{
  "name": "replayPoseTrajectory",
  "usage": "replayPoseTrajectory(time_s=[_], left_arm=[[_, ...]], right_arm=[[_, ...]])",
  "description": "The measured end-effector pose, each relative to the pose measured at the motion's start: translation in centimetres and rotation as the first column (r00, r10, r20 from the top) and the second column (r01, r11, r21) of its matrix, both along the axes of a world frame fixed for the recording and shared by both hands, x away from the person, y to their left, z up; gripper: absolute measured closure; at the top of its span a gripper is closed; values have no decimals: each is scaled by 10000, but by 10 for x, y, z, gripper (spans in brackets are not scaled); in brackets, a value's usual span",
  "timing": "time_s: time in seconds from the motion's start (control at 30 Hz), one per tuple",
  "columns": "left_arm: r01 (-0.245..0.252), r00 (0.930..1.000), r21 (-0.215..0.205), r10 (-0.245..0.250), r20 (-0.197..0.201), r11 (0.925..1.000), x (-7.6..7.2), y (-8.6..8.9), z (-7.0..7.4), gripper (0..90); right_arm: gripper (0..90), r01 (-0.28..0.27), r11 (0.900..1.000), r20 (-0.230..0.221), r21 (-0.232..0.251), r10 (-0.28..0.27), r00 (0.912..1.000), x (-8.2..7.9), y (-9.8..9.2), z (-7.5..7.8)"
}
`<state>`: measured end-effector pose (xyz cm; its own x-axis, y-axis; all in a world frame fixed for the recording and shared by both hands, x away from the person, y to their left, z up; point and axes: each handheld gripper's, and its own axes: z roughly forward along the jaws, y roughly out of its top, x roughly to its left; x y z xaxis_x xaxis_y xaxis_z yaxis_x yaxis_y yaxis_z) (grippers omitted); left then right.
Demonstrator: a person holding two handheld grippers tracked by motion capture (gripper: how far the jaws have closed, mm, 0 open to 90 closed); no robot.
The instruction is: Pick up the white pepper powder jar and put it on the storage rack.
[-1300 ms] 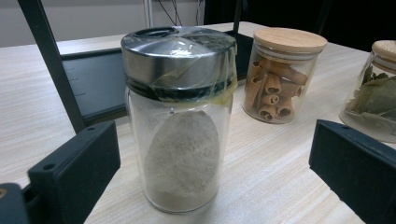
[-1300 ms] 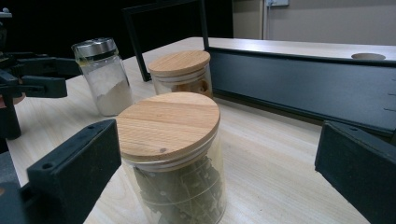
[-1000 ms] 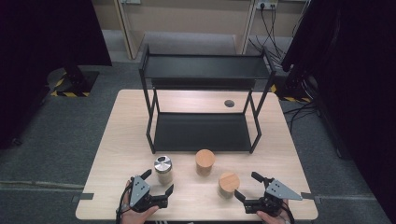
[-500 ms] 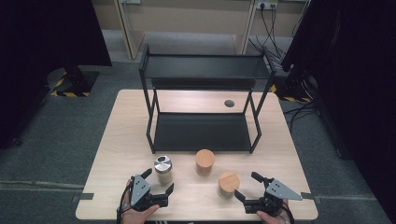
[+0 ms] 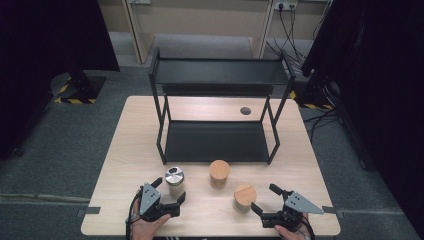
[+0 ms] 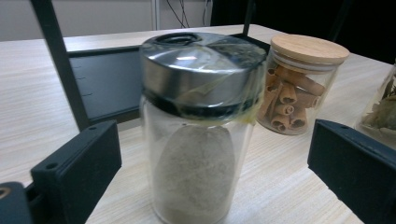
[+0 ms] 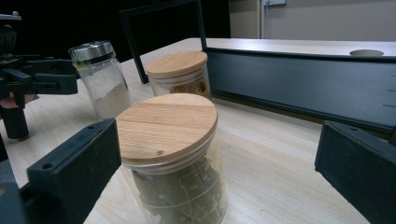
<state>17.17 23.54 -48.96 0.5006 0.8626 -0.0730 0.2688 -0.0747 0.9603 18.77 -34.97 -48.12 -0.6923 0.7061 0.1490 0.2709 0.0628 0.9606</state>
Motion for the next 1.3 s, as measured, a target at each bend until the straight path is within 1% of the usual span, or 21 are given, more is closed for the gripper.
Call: replayPoseTrajectory(time_s=[0.07,0.13,0.3,0.37,0.43,0.53,0.67,0.8,0.87,0.97,1.03,1.17,1.3], left_arm=[[9,10000,16,-9,-32,10000,2,-1,1,20],[23,10000,159,-23,-8,9999,4,-2,2,21],[40,10000,264,-39,-46,9996,11,-5,4,31],[104,9996,192,-100,-248,9998,16,-6,4,45],[84,9996,252,-77,-272,9996,19,-7,4,63],[59,9995,338,-48,-327,9994,21,-9,5,120],[-59,9996,535,73,-273,9985,22,-11,5,192],[-169,9994,496,183,-285,9986,25,-11,5,296],[-180,9995,607,195,-236,9980,24,-12,5,301],[-193,9996,584,205,-205,9981,23,-12,5,303],[-229,9994,467,240,-242,9986,23,-12,4,303],[-155,9997,546,164,-162,9984,21,-13,5,304],[-58,9999,510,65,-135,9987,20,-15,7,304]], right_arm=[[7,1,10000,17,7,-1,10000,0,0,0],[7,4,10000,15,13,-4,10000,0,0,0],[7,10,10000,28,51,-10,10000,0,-1,0],[7,12,10000,27,62,-13,10000,0,-1,0],[7,15,10000,41,49,-15,10000,0,-1,0],[7,8,10000,60,59,-8,10000,-1,-1,0],[7,-3,10000,48,83,3,10000,0,-1,0],[7,-28,10000,45,90,28,10000,0,-1,0],[7,-24,9999,70,98,23,10000,0,-1,0],[7,-5,9999,68,132,4,10000,0,-1,0],[7,-9,9999,83,130,8,10000,0,-2,0],[7,-3,9999,99,141,2,10000,-1,-2,1],[7,18,9999,101,133,-20,9999,-2,-3,1]])
